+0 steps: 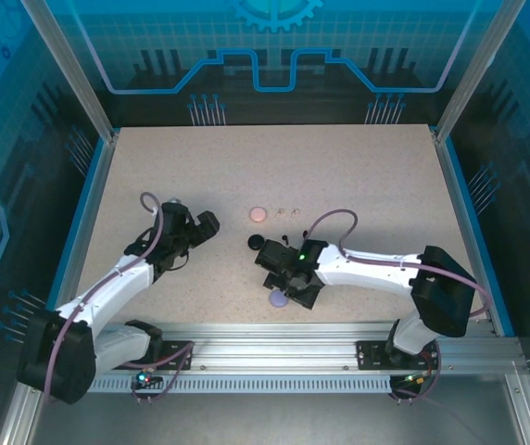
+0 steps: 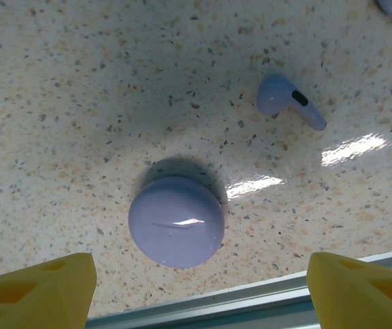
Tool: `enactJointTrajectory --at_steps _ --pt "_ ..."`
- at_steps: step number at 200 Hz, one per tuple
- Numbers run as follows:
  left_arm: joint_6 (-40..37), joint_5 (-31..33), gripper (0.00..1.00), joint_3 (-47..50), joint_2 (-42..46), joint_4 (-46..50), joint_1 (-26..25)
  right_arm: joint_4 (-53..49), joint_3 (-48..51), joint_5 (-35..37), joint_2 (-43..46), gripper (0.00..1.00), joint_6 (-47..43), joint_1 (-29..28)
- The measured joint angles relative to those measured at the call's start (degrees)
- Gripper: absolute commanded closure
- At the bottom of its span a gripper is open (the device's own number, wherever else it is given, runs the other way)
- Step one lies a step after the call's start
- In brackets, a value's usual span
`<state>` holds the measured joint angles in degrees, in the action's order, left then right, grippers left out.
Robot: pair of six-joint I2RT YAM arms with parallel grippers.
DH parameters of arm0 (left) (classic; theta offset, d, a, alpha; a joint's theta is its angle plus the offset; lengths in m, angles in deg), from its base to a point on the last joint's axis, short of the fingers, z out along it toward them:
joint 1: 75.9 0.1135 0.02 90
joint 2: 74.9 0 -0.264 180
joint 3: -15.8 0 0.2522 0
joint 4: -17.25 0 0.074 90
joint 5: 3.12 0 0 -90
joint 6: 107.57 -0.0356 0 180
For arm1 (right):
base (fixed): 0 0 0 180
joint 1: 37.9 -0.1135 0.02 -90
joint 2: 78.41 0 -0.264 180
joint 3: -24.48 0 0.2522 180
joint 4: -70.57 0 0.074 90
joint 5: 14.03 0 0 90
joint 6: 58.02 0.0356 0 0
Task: Insert the wireless bluetooth earbuds into the charging case
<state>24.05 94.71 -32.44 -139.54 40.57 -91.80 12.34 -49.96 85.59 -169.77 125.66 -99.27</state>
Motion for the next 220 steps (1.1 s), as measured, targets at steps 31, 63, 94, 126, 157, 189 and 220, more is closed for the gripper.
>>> enactJointTrajectory --at_steps 31,63,94,126,157,189,220 --pt "-0.09 -0.09 0.01 -0.90 -1.57 -0.94 0.09 -0.13 -3.43 -0.37 -4.50 0.18 2.19 -0.11" --pt "-0.17 -0.11 0.01 -1.05 -1.57 -1.40 0.70 -0.66 -6.84 -0.68 -8.26 0.19 2.27 -0.13" --pt "-0.15 -0.17 0.01 -1.05 -1.57 -1.53 1.88 -2.08 -8.24 -0.68 -10.73 0.19 1.27 -0.15" --pt "-0.13 -0.81 0.01 -1.05 -1.60 -1.90 2.54 -3.19 -8.70 -0.70 -12.20 0.20 -0.35 -0.15" --pt "-0.13 -1.46 0.01 -1.05 -1.70 -2.14 2.64 -3.43 -8.92 -0.72 -13.03 0.21 -1.46 -0.17" --pt "0.02 -1.70 0.01 -1.05 -1.84 -2.19 2.67 -3.50 -9.16 -0.96 -14.25 0.23 -2.58 -0.42" --pt "0.07 -2.16 0.01 -1.05 -2.08 -2.25 2.67 -3.43 -9.16 -1.11 -15.30 0.26 -3.32 -0.59"
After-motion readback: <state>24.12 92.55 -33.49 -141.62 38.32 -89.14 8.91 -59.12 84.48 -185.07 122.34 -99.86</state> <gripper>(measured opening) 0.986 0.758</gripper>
